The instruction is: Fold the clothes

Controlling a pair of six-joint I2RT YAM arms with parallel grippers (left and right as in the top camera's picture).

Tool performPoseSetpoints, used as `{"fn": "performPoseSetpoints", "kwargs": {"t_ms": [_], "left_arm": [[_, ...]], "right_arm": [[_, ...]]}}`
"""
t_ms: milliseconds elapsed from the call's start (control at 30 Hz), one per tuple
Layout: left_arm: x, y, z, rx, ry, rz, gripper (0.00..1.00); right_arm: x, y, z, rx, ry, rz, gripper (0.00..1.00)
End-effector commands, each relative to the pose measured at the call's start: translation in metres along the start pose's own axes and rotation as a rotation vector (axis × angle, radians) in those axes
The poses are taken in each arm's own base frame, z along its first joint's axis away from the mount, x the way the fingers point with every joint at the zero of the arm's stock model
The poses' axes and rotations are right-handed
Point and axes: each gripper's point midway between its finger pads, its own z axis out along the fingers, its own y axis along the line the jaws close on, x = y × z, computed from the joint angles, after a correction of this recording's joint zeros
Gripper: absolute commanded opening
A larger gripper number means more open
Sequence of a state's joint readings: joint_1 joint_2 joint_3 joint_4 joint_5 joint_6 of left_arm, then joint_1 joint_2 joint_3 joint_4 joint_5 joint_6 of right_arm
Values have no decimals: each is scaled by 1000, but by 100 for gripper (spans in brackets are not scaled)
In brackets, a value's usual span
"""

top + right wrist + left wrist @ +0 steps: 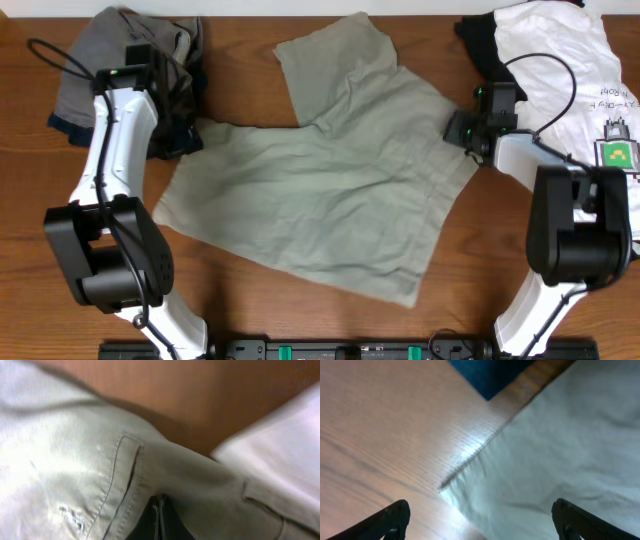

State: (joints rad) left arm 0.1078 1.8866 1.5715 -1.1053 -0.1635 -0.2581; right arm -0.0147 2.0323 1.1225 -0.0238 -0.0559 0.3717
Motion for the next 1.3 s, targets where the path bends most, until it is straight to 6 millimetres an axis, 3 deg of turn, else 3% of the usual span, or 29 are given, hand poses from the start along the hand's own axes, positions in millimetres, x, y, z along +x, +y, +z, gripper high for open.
{"fn": "performPoseSetpoints", "kwargs": {"t_ms": [0,233,300,533,567,600,633,667,700,800,933,1267], "left_arm": [[-10,-11,-18,27,-70,16,92],[-13,-41,-24,55,-125,92,92],[-17,-60,-27,122,-154,146,92],[-58,-127,-56,411,-363,233,92],[-65,-134,-61,445,-396,236,92],[-70,-141,-64,470,-419,240,92],[-76,-148,-67,496,-445,247,92],[-79,-154,-69,519,-465,260,92],[-84,-161,-70,539,-484,265,92],[-95,-175,-65,557,-522,276,92],[-109,-198,-48,571,-555,309,92],[-134,-254,-20,577,-601,423,92]], "right_arm": [[41,-36,45,86,92,7,1],[-20,-12,82,21,-24,-17,1],[-37,-13,86,24,-33,-9,2],[-86,-23,58,40,49,-80,4],[-89,-21,50,22,82,-98,11],[-92,-17,43,0,108,-113,19],[-95,-10,34,-43,138,-147,43],[-97,-3,26,-75,161,-167,58],[-100,3,15,-96,188,-175,64],[-105,17,-12,-120,247,-191,71],[-104,38,-39,-130,301,-232,72],[-80,76,-49,-156,367,-299,70]]}}
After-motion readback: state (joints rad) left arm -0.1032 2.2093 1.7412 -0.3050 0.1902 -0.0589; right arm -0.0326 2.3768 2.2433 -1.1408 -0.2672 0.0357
